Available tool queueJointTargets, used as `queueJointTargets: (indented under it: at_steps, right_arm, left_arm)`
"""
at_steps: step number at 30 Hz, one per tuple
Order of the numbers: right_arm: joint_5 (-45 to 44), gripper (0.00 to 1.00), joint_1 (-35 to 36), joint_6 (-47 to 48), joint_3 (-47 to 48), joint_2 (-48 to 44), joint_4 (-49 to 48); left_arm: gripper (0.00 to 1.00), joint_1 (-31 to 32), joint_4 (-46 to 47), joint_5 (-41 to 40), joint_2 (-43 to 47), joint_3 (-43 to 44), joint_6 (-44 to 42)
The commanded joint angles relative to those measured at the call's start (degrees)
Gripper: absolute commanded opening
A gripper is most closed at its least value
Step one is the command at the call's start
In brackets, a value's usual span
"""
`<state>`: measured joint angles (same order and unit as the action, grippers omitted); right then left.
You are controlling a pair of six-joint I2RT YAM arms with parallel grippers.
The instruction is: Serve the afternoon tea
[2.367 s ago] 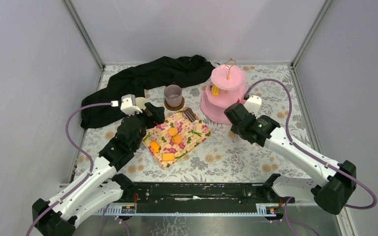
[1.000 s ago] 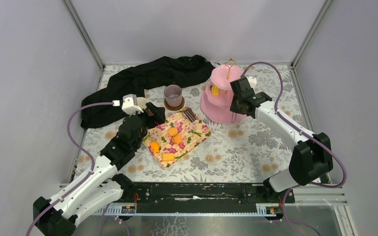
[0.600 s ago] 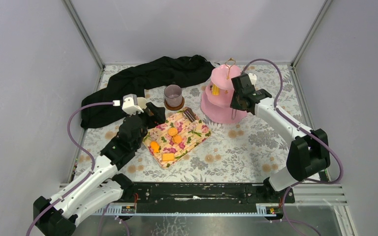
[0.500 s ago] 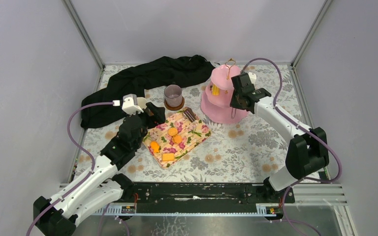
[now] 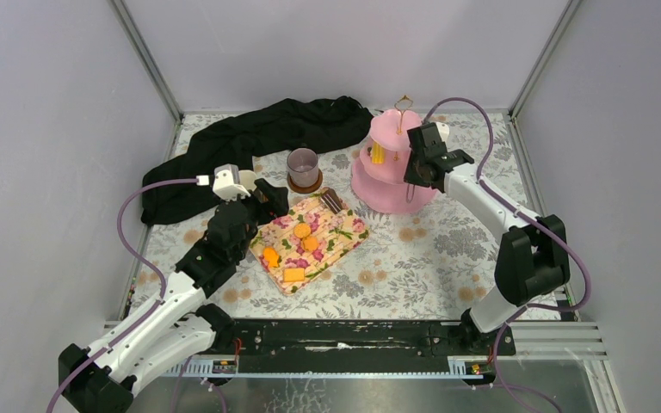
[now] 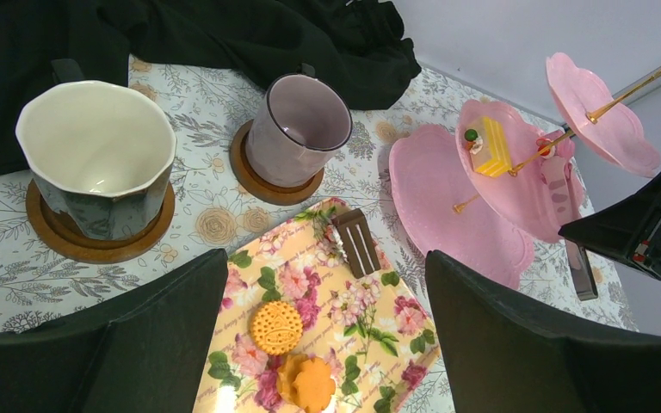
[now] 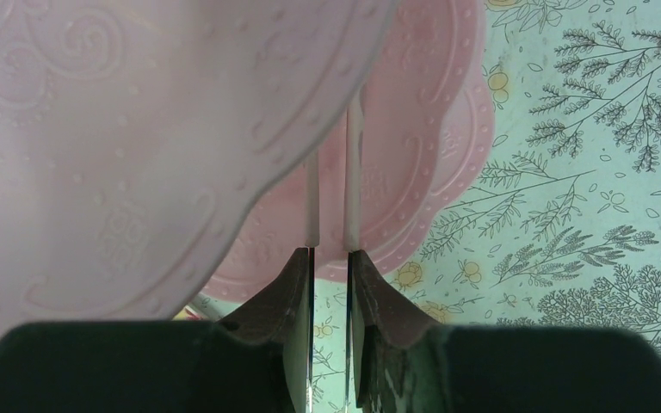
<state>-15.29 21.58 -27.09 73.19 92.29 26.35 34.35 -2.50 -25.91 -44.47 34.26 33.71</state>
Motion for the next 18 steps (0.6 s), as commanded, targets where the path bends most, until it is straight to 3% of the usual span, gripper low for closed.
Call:
queueJointTargets:
  at_steps: [1, 6, 13, 18]
  right_arm:
    - [1.3, 0.18, -0.5, 1.3, 2.7, 0.6, -3.4]
    - [1.7, 0.22, -0.6, 1.5, 2.6, 1.3, -3.8]
    - [1.4, 0.43, -0.6, 1.4, 2.0, 0.7, -4.1]
    - [1.2, 0.47, -0.7, 1.4, 2.0, 0.2, -3.9]
  left_arm:
    - [0.92, -0.5, 3.7, 0.0, -0.2, -0.2, -0.2]
    - [0.92, -0.7, 3.7, 0.3, -0.2, -0.2, -0.2]
    - [0.92, -0.7, 3.7, 0.5, -0.5, -0.2, -0.2]
    - [0.92, -0.7, 3.8, 0.7, -0.6, -0.2, -0.1]
